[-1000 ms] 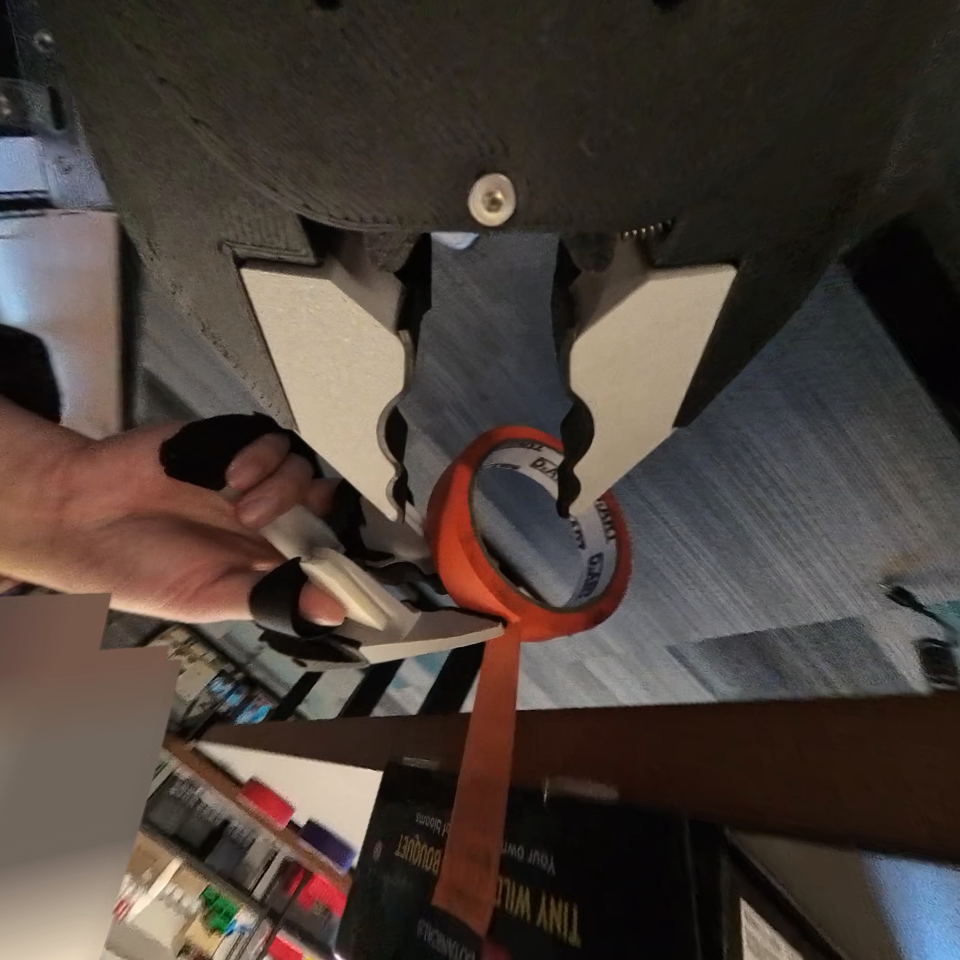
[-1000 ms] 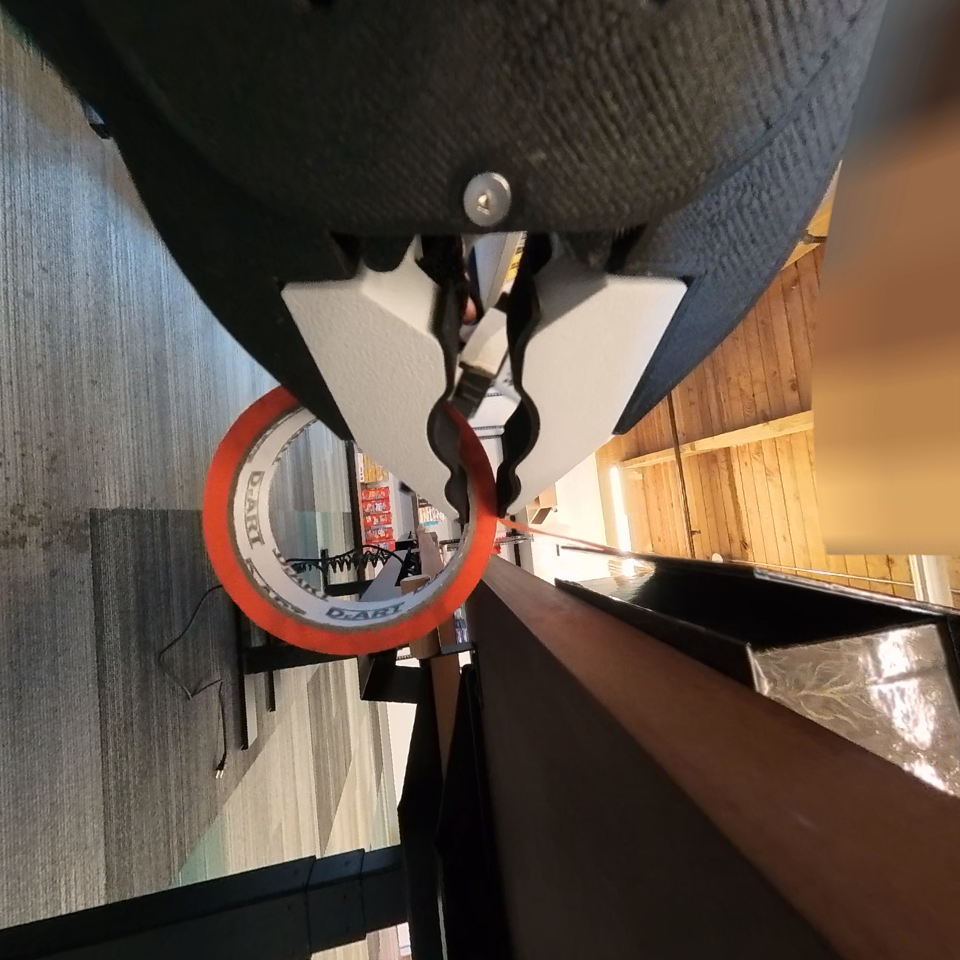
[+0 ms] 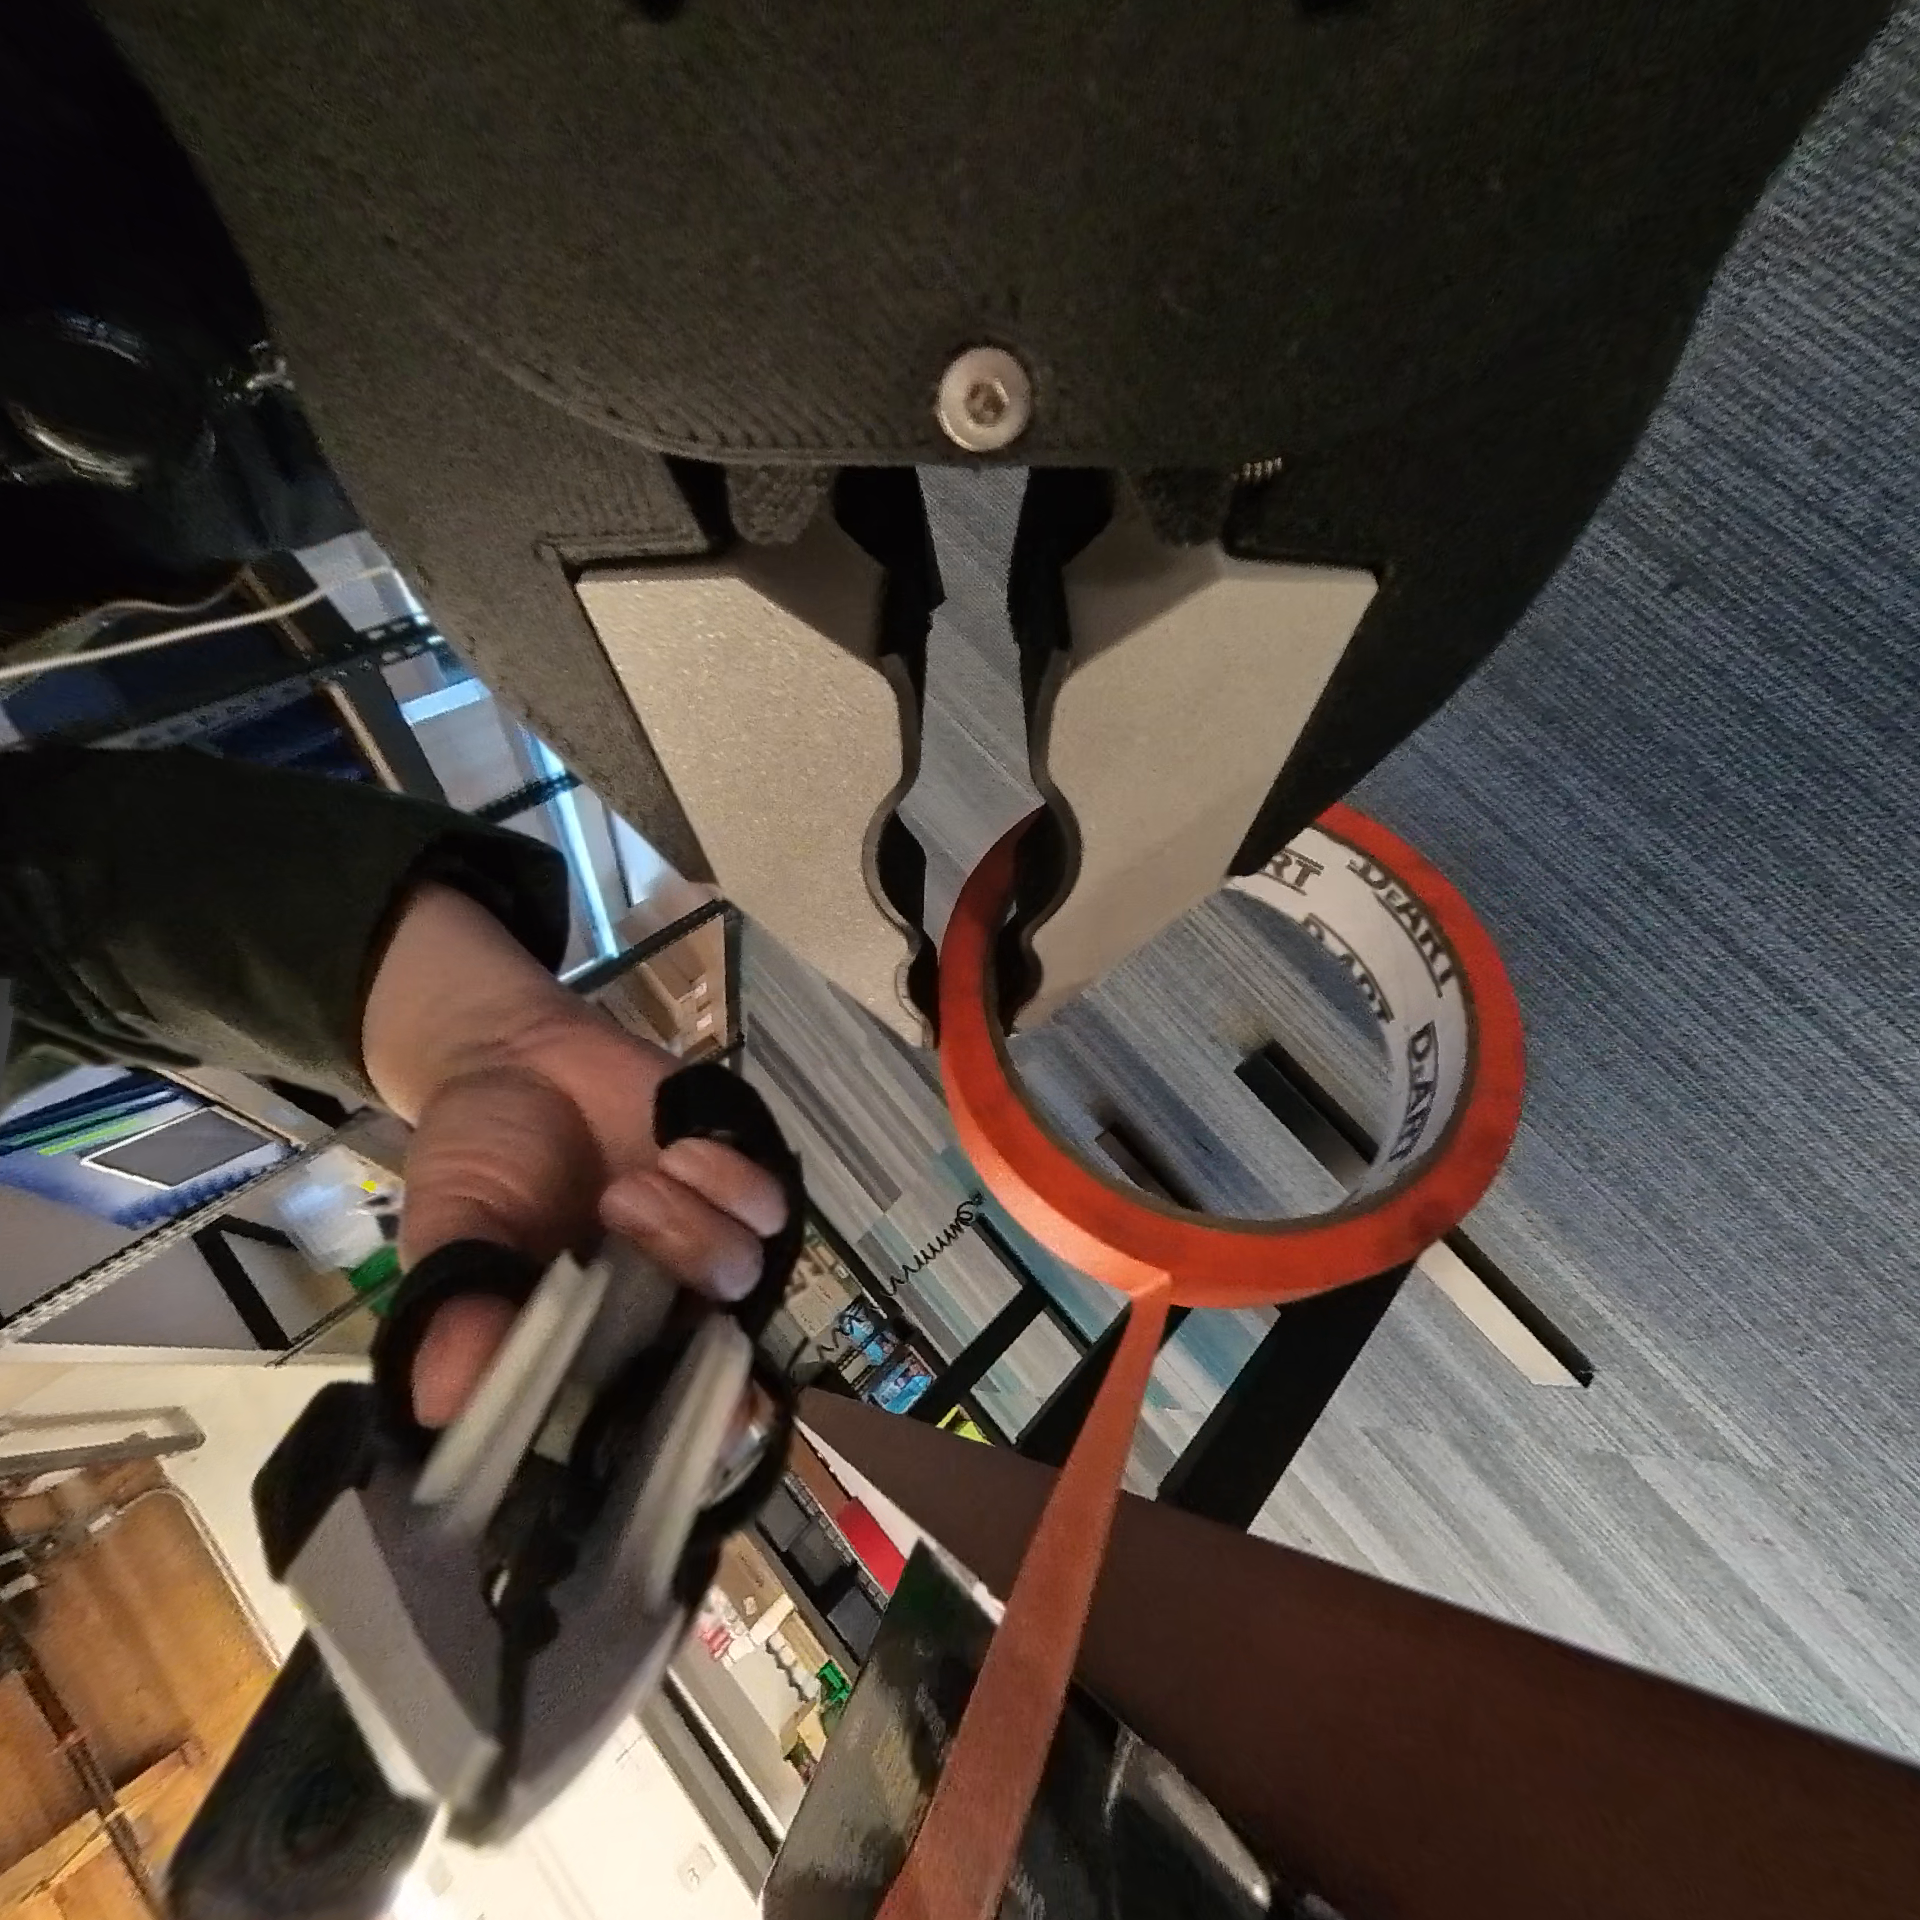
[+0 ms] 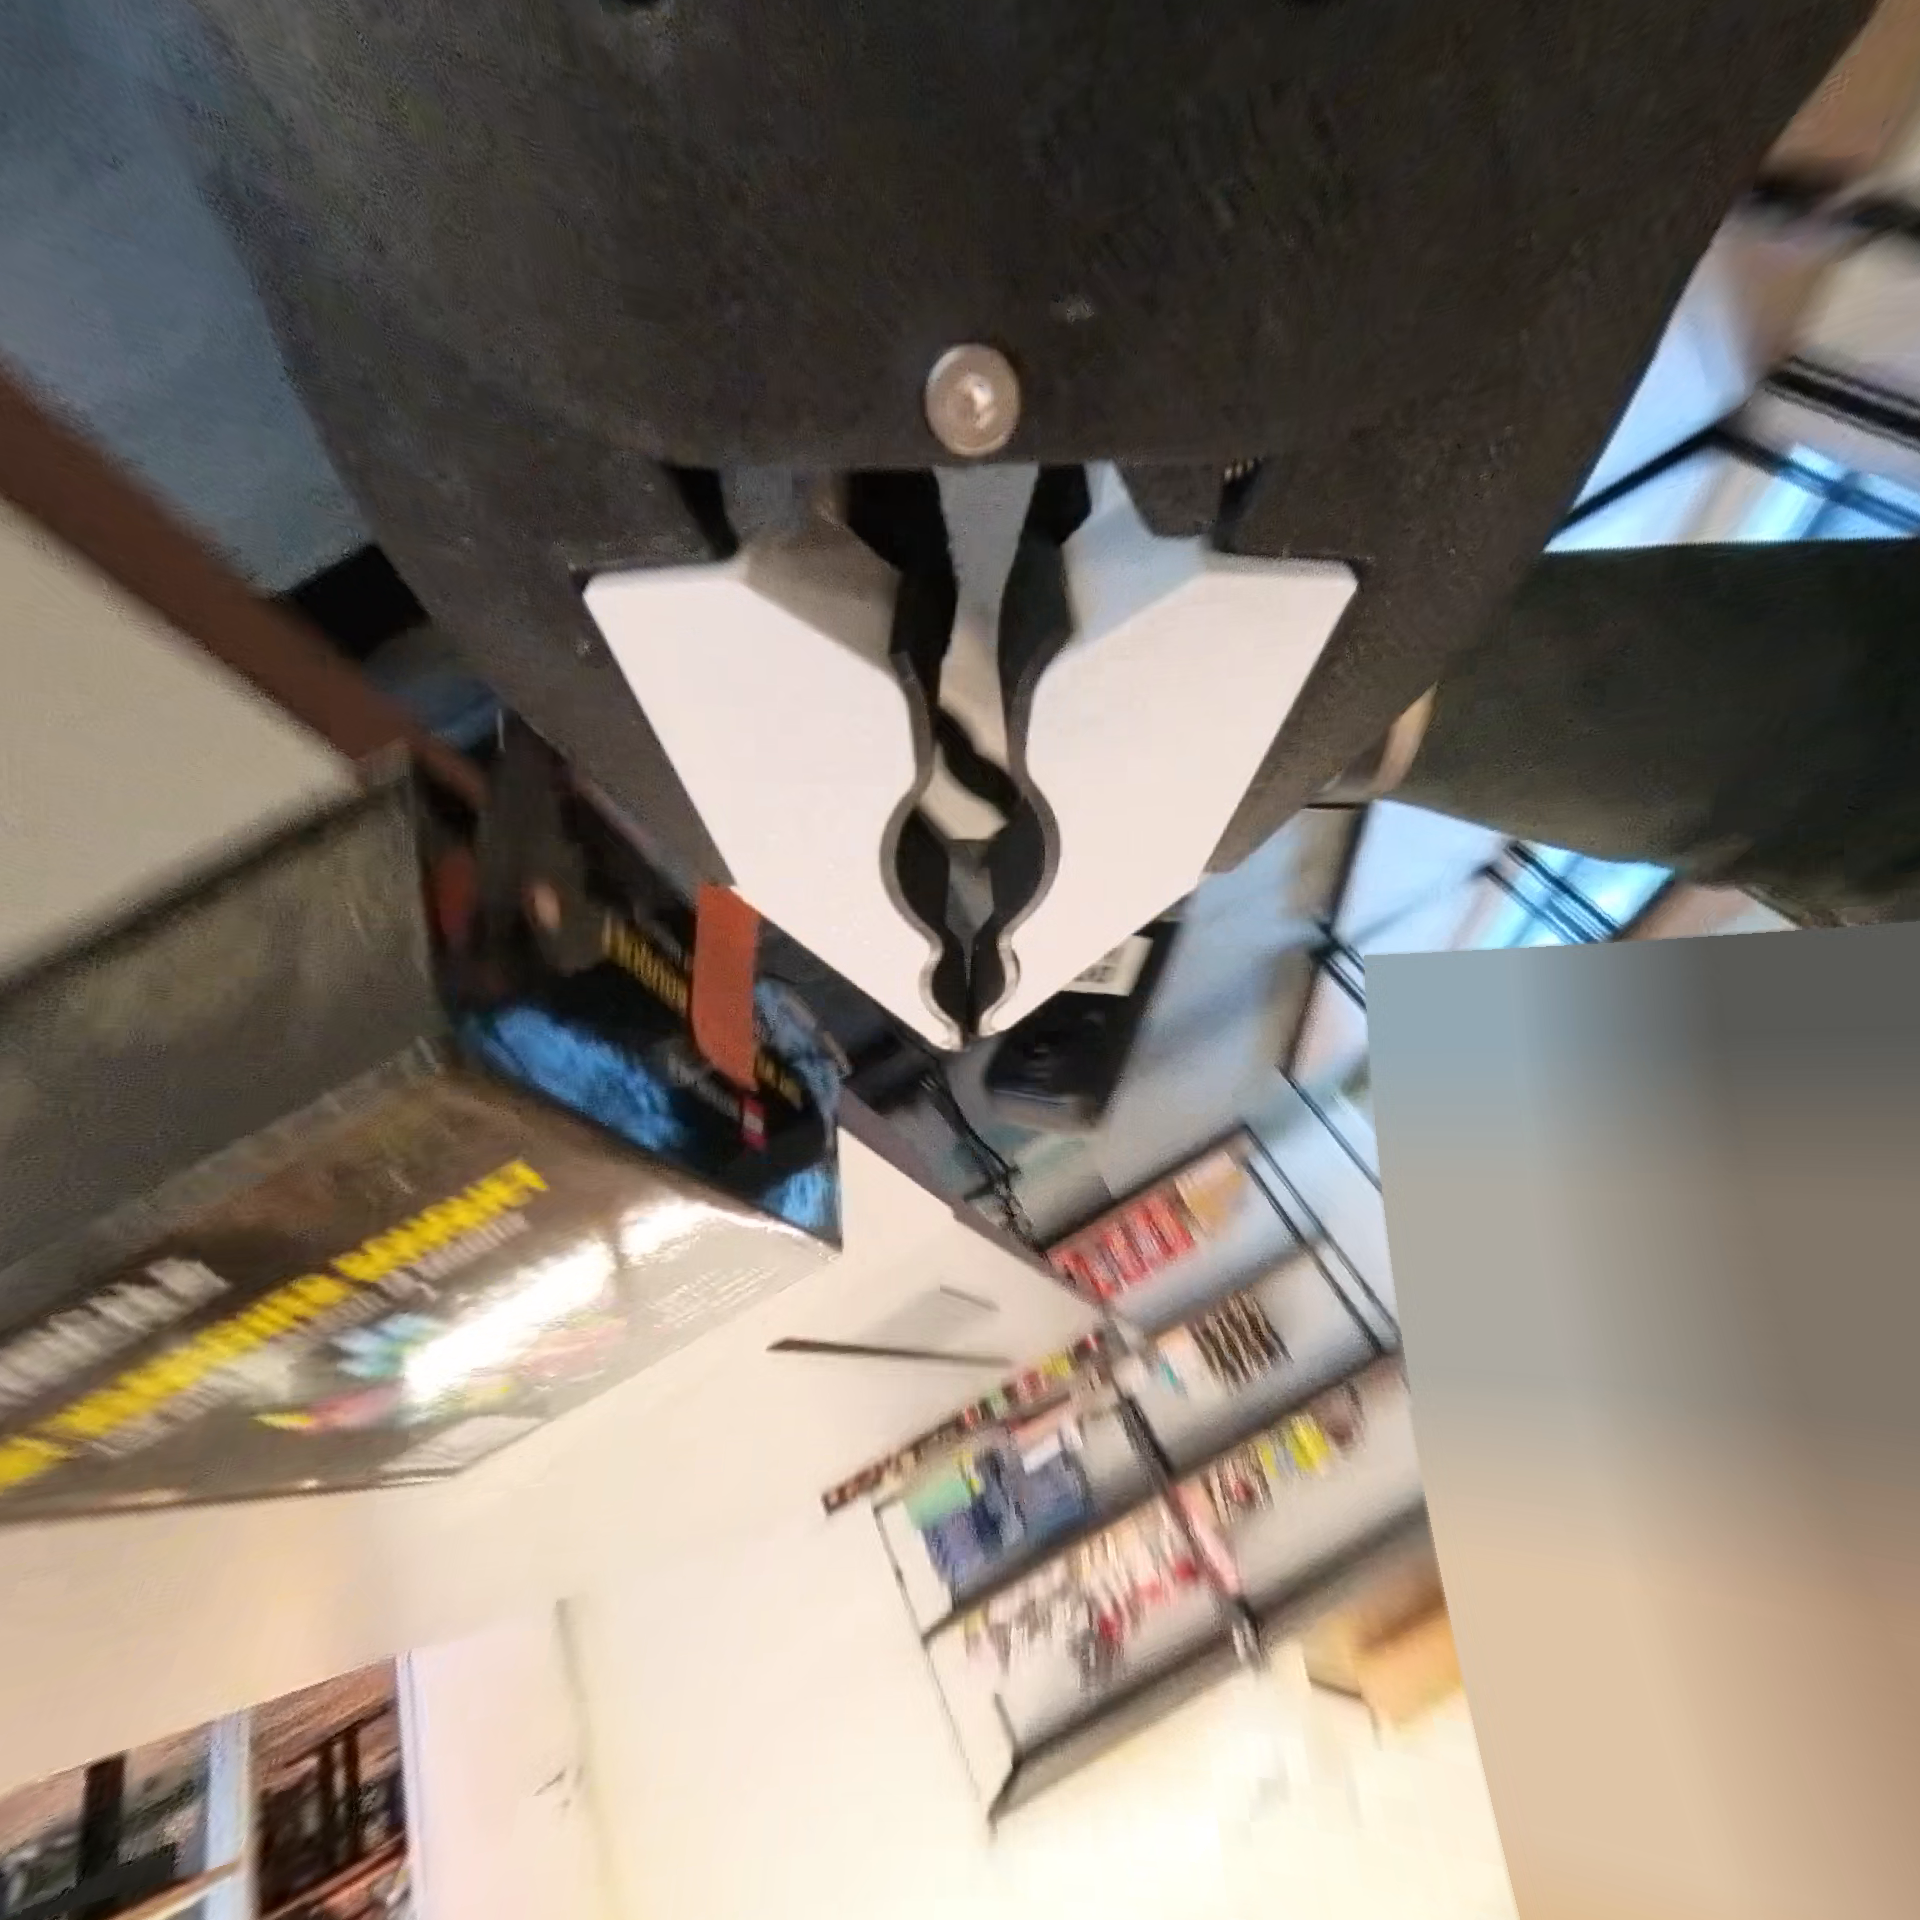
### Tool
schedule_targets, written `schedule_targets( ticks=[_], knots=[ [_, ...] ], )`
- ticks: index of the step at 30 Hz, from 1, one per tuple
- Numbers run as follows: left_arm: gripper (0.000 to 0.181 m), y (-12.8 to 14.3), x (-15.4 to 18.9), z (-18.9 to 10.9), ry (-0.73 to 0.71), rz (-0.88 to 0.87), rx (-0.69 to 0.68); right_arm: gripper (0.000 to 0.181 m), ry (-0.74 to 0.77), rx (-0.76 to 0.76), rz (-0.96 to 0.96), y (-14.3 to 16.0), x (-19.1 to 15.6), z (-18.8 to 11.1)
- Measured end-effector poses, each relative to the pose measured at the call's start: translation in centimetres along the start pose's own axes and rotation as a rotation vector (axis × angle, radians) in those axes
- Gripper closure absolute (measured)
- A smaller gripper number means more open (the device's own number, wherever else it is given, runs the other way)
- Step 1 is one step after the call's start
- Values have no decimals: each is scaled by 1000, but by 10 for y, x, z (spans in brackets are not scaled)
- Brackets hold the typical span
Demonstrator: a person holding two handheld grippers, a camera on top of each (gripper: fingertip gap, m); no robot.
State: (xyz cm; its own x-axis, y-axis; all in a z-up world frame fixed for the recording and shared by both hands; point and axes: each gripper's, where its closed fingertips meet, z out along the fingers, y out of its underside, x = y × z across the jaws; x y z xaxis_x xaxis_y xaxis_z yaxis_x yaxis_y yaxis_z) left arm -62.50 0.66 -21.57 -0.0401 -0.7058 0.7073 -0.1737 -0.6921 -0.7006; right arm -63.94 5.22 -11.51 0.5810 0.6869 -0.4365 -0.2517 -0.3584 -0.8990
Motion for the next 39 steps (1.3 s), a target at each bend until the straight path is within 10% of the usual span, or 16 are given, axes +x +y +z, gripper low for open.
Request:
schedule_targets(
  ticks=[8,29,39],
  knots=[
    [174,1,2,-2,-5,-1,-12,181,188,-43,-67,4,41,24],
    [173,-4,5,4,24,-33,15,181,106,105,-3,-27,52,-3],
    [174,-9,6,6,30,-43,25,181,120,-101,-124,3,53,23]
  ],
)
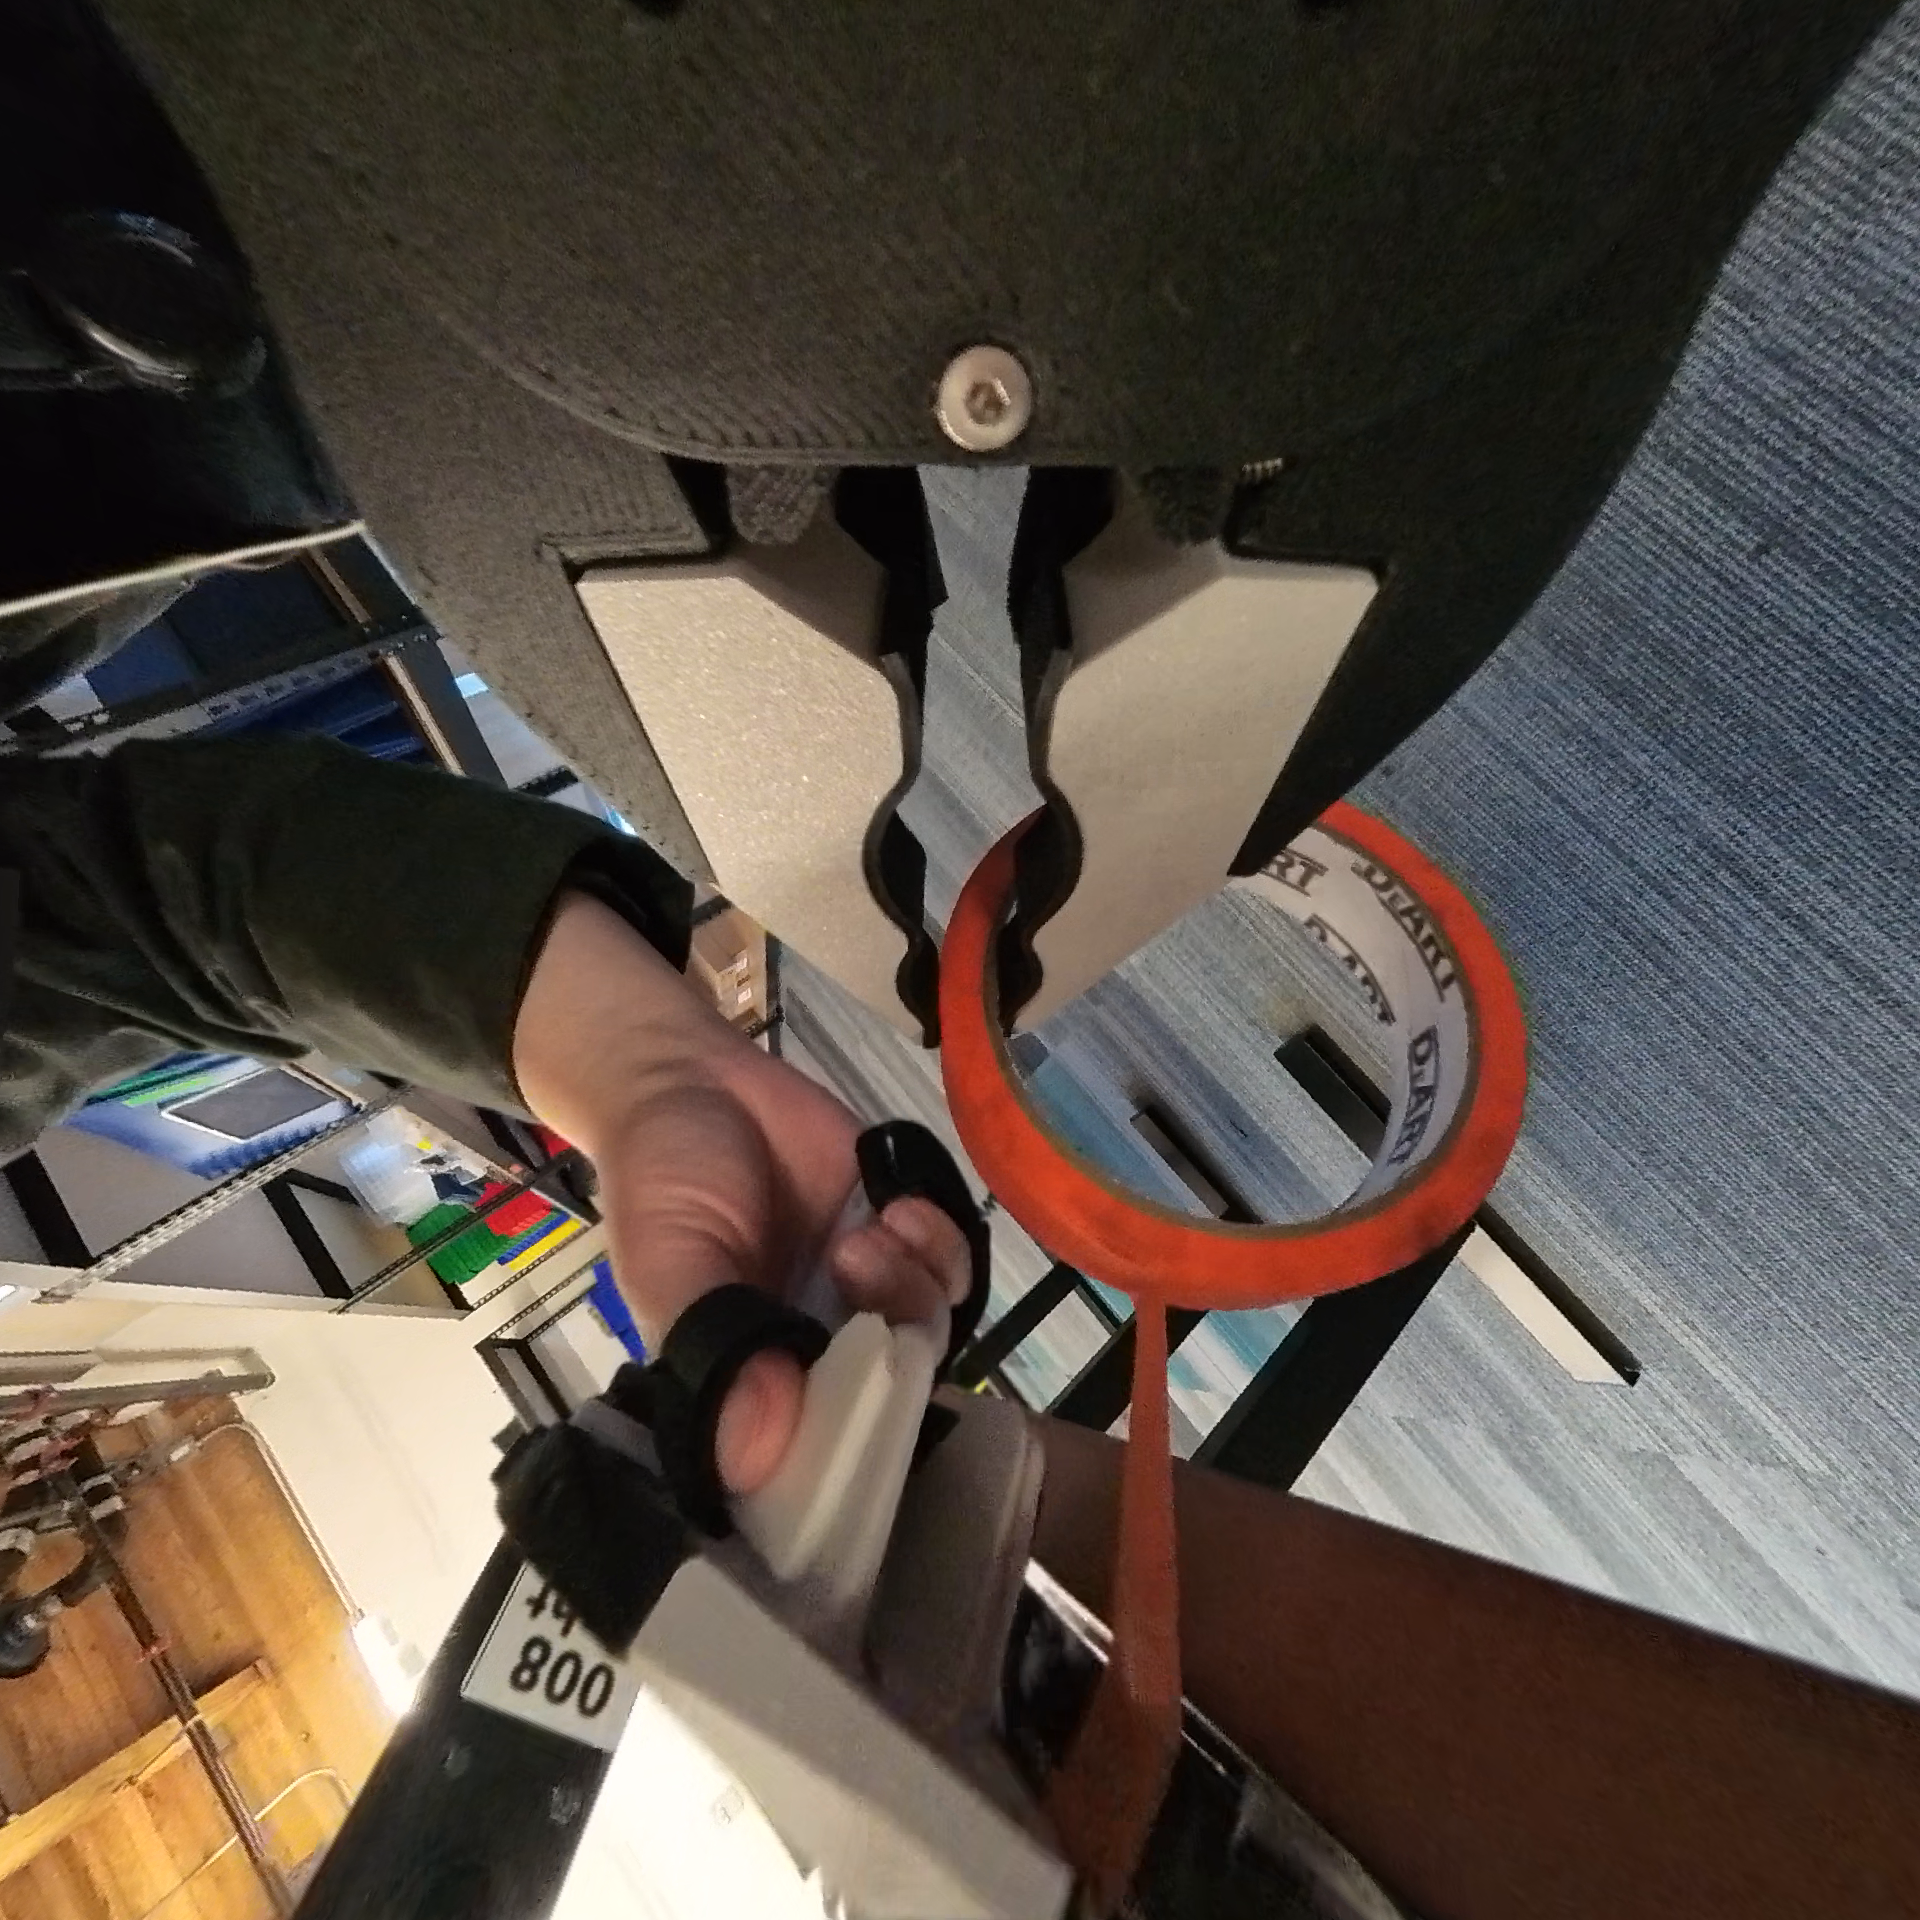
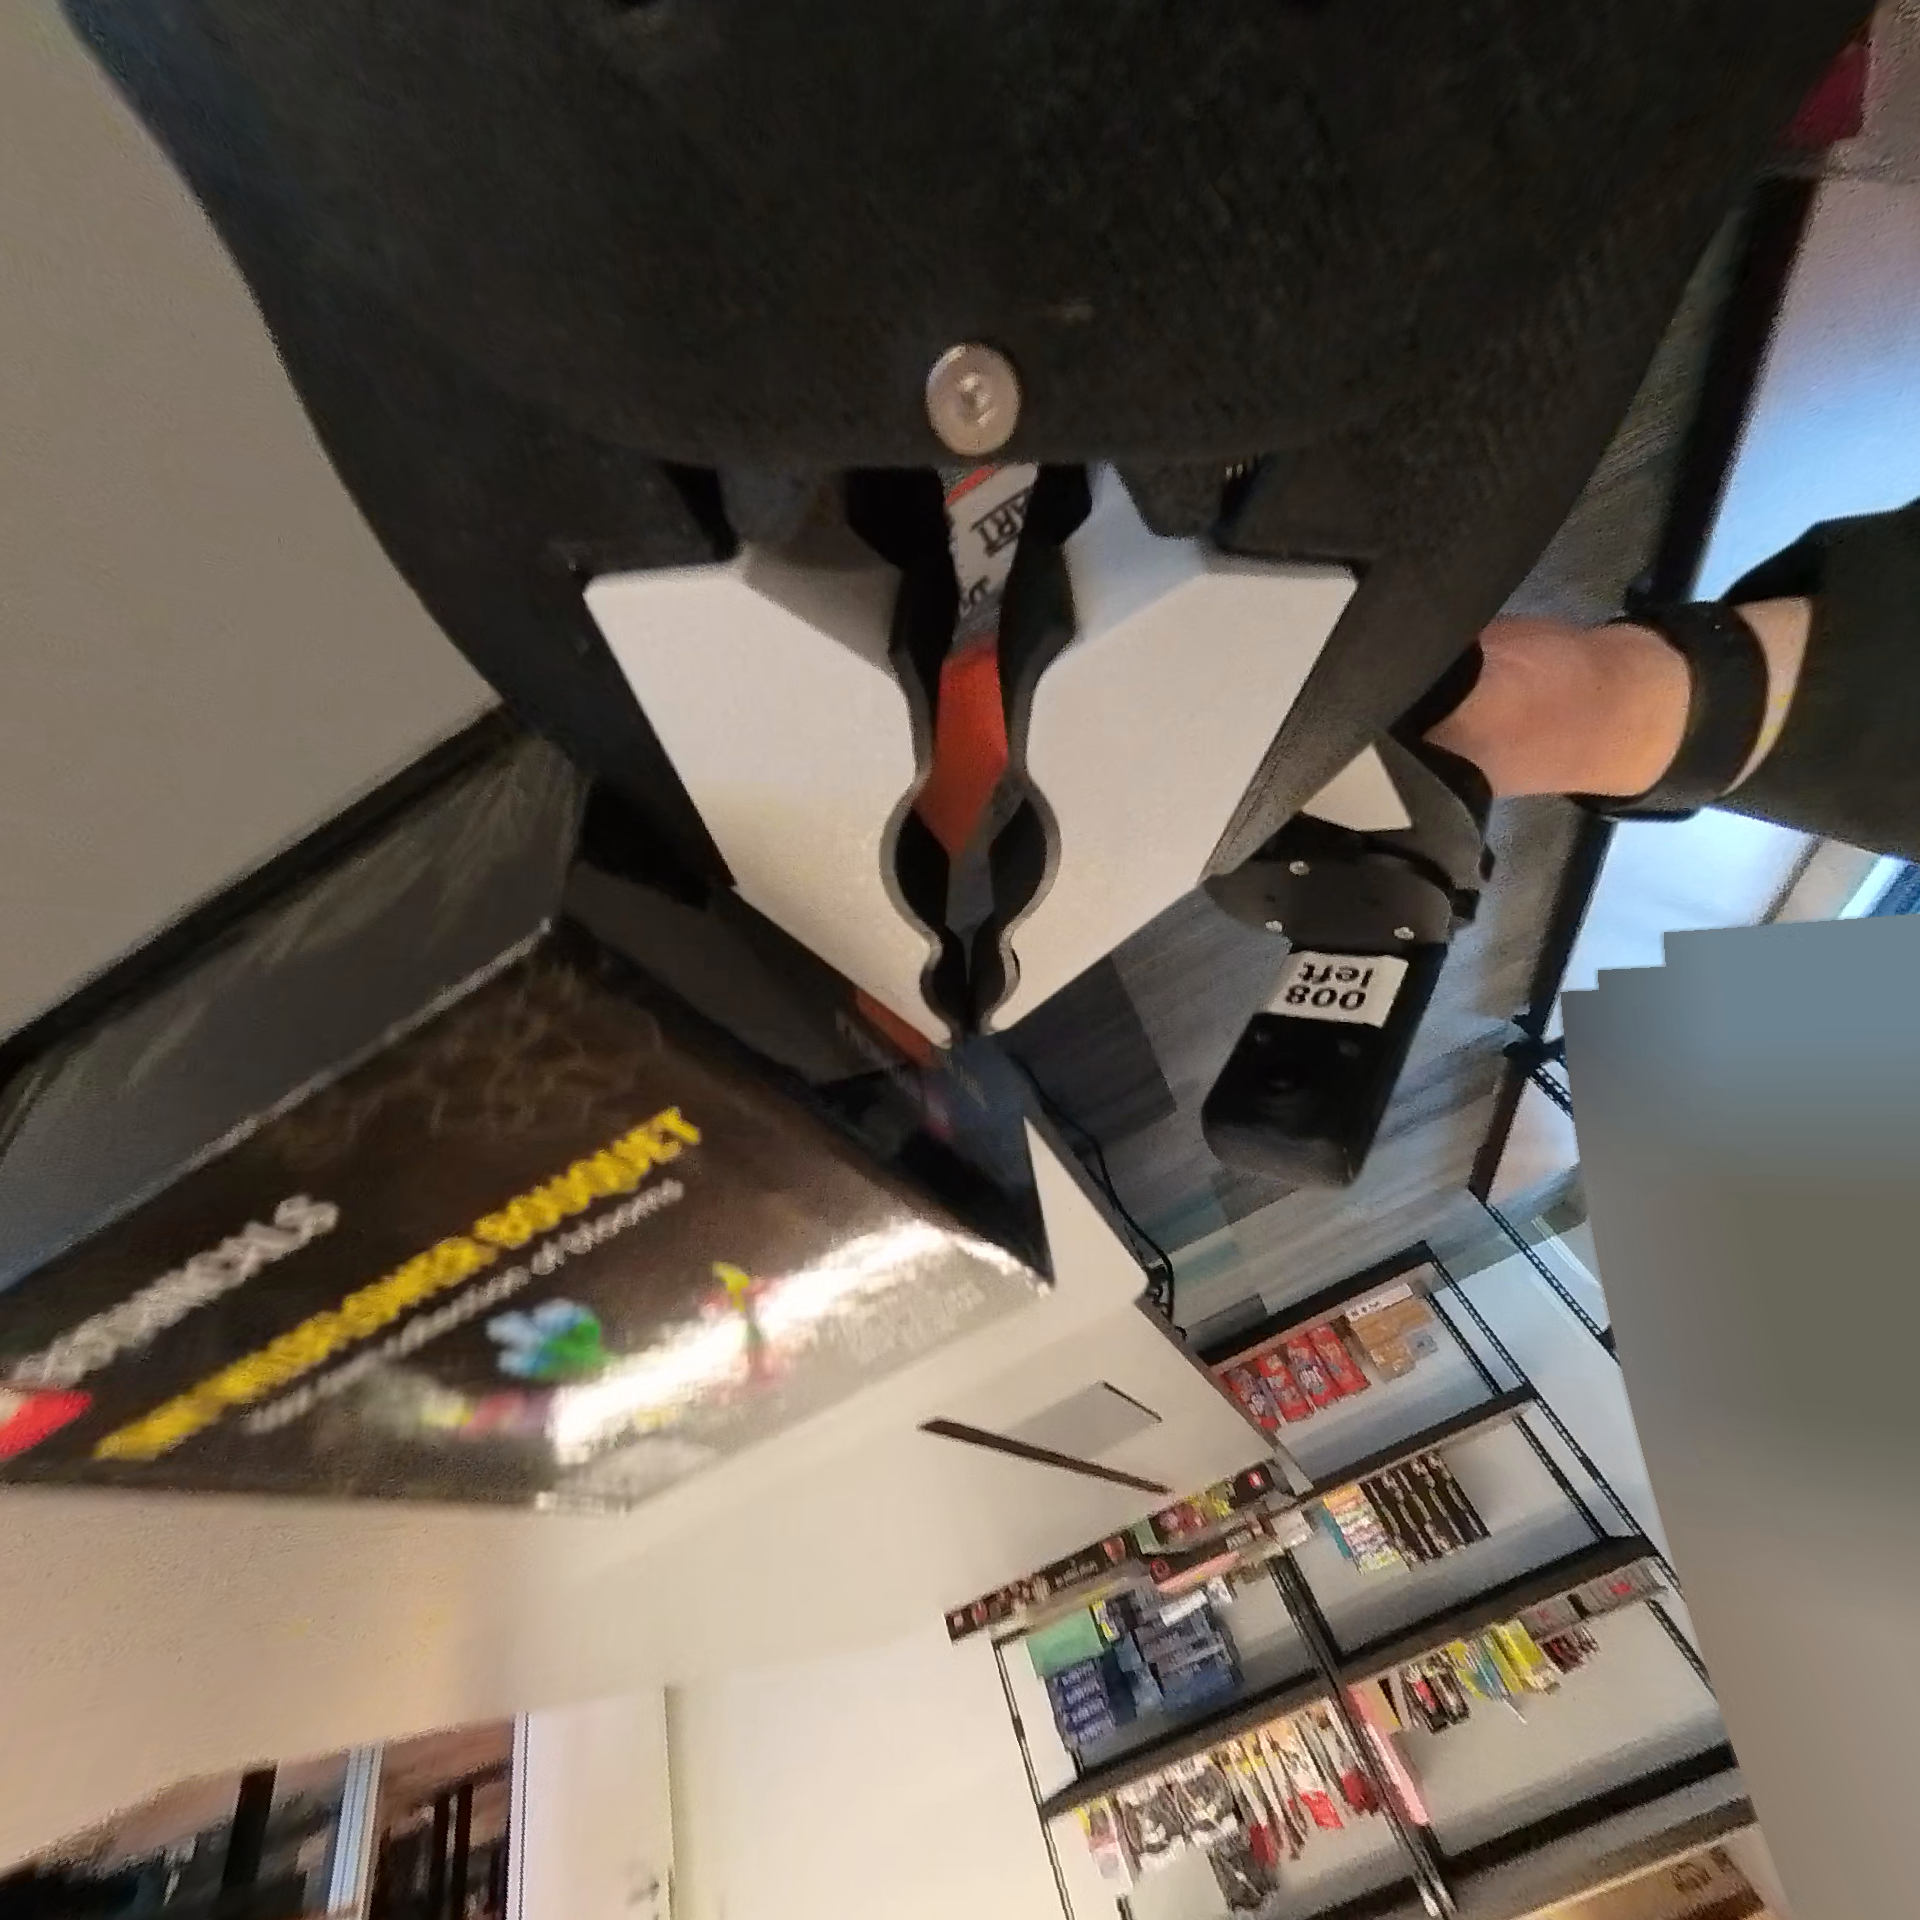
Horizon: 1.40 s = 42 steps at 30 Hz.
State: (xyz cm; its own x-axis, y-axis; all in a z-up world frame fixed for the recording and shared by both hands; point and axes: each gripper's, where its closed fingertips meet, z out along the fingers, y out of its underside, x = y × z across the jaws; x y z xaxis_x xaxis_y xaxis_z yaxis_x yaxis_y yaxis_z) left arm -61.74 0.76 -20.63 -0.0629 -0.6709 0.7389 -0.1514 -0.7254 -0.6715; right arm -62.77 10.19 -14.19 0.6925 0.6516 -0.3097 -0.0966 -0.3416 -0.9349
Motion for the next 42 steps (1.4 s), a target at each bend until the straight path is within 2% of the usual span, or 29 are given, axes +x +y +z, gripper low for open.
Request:
schedule_targets(
  ticks=[4,8,10,13,17,18,19,20,22,25,27,29,32,35,39,41,42],
  knots=[
    [174,-1,-1,1,-1,-2,1,181,-14,28,-34,-10,0,1],
    [174,-4,-3,1,5,-14,10,181,-15,-26,4,17,8,-3],
    [174,-4,-3,2,7,-11,6,181,-27,-4,24,15,9,-5],
    [173,-2,-4,3,13,-21,-2,181,-34,151,-5,-27,7,-18],
    [174,-3,-5,3,37,-59,14,181,2,303,-57,-81,6,-69],
    [174,-4,-4,2,44,-69,18,169,17,309,-51,-86,10,-82],
    [174,-6,-4,3,52,-80,22,144,45,303,-36,-90,19,-94],
    [174,-7,-4,3,61,-94,24,129,40,272,-38,-91,25,-105],
    [174,-8,-2,4,78,-115,28,130,79,178,-29,-96,51,-123],
    [174,-7,-1,3,83,-125,28,160,190,-43,-151,-110,109,-143],
    [174,-7,1,2,89,-139,30,158,316,-209,-301,-120,164,-150],
    [174,-7,2,1,91,-148,27,172,401,-439,-414,-118,217,-157],
    [174,-4,4,-1,91,-148,11,169,443,-662,-454,-114,277,-167],
    [174,-5,6,-2,93,-164,18,150,448,-749,-342,-99,316,-173],
    [174,-5,7,-2,96,-176,21,150,440,-812,-339,-76,342,-174],
    [174,-4,8,-2,98,-180,24,149,502,-843,-321,-67,358,-178],
    [174,-4,9,-2,99,-184,27,153,495,-793,-302,-69,358,-173]
  ],
)
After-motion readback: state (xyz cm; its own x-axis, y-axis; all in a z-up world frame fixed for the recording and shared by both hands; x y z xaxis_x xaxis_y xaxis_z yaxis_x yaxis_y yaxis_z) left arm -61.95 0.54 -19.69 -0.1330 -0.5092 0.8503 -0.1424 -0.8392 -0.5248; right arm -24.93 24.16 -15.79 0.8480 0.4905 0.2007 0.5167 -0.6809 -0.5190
